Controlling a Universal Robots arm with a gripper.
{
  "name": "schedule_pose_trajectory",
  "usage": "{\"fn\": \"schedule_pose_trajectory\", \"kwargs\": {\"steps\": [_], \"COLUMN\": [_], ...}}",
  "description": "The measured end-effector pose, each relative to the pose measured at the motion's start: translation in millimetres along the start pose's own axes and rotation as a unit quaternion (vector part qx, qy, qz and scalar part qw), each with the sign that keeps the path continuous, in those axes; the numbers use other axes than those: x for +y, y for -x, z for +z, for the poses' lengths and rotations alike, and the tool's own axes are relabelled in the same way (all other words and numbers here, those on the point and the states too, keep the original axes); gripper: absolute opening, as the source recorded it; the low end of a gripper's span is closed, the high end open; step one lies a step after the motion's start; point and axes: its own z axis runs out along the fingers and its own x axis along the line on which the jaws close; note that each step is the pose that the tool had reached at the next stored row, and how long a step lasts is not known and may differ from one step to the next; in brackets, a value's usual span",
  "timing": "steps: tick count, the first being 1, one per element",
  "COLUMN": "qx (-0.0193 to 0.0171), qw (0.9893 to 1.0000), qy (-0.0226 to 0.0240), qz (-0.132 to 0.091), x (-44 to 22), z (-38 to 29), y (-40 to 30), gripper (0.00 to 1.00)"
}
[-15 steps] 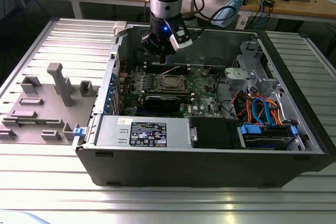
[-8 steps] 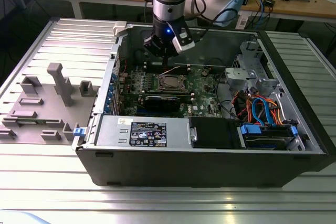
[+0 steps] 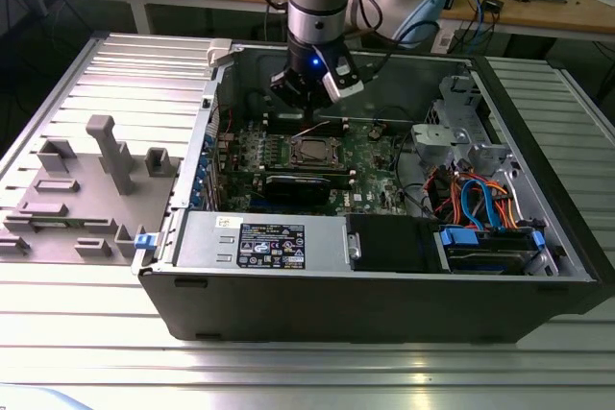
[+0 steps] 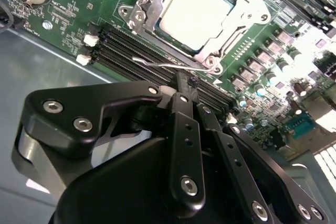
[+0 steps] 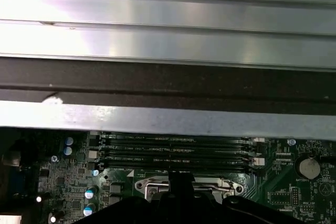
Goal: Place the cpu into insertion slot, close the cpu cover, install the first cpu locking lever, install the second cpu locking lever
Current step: 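Install the first cpu locking lever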
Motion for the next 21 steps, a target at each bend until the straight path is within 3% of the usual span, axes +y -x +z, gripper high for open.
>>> {"fn": "schedule_pose_trajectory", "kwargs": {"steps": [5, 7, 15, 21], "qx": [0.0000, 0.0001, 0.0001, 0.0001], "qw": [1.0000, 1.0000, 1.0000, 1.0000], "qy": [0.0000, -0.0027, -0.0029, -0.0028], "qz": [0.000, 0.000, 0.000, 0.000], "x": [-0.4, 0.5, 2.6, 1.9], "z": [2.5, 4.7, 8.0, 11.5], "y": [4.0, 5.2, 9.6, 17.0], "gripper": [0.11, 0.11, 0.11, 0.11]}}
